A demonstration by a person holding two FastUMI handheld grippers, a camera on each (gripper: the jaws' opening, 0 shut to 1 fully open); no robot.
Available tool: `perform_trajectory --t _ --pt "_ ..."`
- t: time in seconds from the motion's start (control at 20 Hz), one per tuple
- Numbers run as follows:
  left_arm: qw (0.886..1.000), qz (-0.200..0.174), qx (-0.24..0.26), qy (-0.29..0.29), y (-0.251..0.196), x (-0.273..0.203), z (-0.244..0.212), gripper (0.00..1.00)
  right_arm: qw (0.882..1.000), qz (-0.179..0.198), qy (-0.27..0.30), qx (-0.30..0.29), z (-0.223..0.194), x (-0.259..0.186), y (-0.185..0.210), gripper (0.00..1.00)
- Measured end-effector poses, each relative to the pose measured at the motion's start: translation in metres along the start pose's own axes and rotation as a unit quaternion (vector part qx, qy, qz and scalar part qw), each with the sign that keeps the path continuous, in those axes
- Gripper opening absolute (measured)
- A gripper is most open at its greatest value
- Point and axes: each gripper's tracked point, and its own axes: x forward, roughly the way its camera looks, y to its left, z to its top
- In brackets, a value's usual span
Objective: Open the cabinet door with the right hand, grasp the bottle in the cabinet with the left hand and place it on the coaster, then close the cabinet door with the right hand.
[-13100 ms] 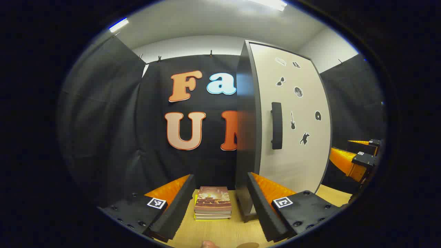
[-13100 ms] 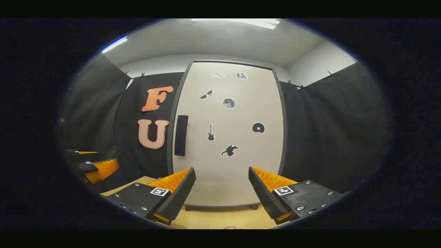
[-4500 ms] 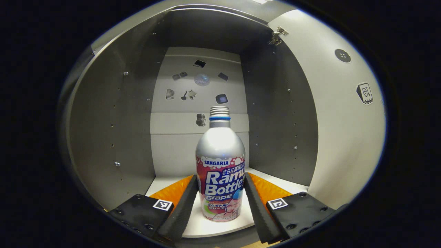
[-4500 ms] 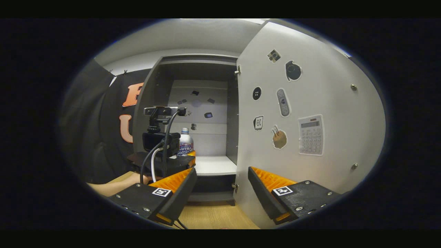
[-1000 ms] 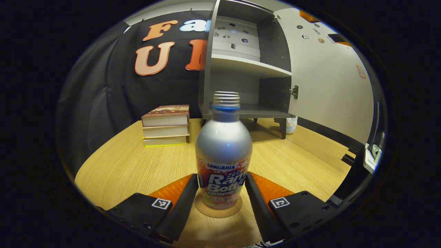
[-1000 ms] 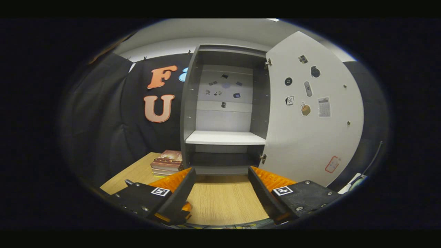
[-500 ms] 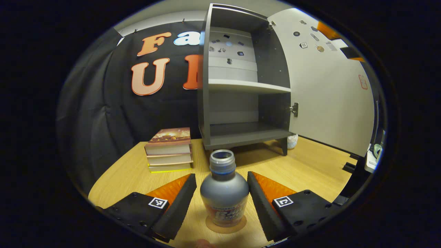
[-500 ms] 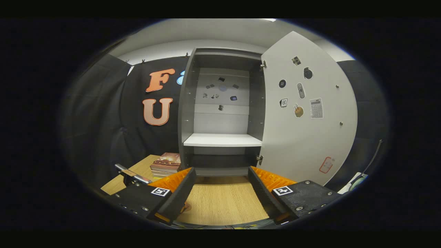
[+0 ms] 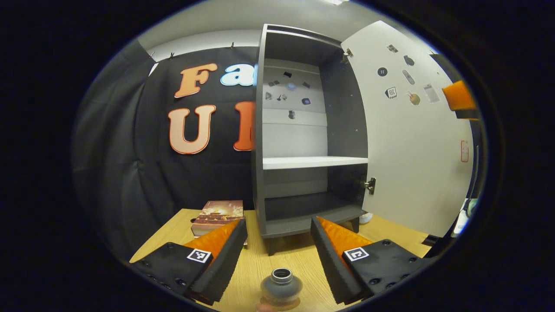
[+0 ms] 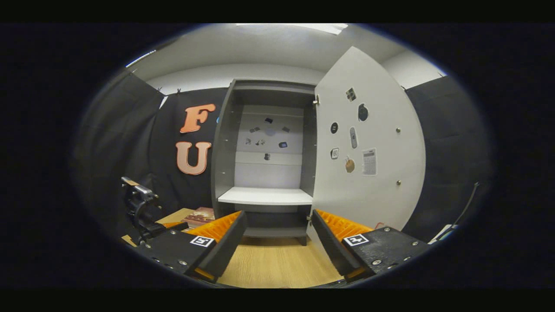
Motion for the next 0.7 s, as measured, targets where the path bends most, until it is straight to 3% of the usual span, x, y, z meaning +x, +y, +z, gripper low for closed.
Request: perform_trajectory --t 0.4,0.7 --pt "0.999 -0.027 -0.012 -0.042 -0.034 -0.001 0.090 0.95 0.996 -0.067 -0.058 -0.011 0.040 -0.030 -0.078 0.93" --pt "0.998 -0.031 -0.013 -0.059 -0.053 -0.009 0.117 0.95 0.993 -0.099 -0.066 -0.006 0.041 -0.042 -0.124 0.93"
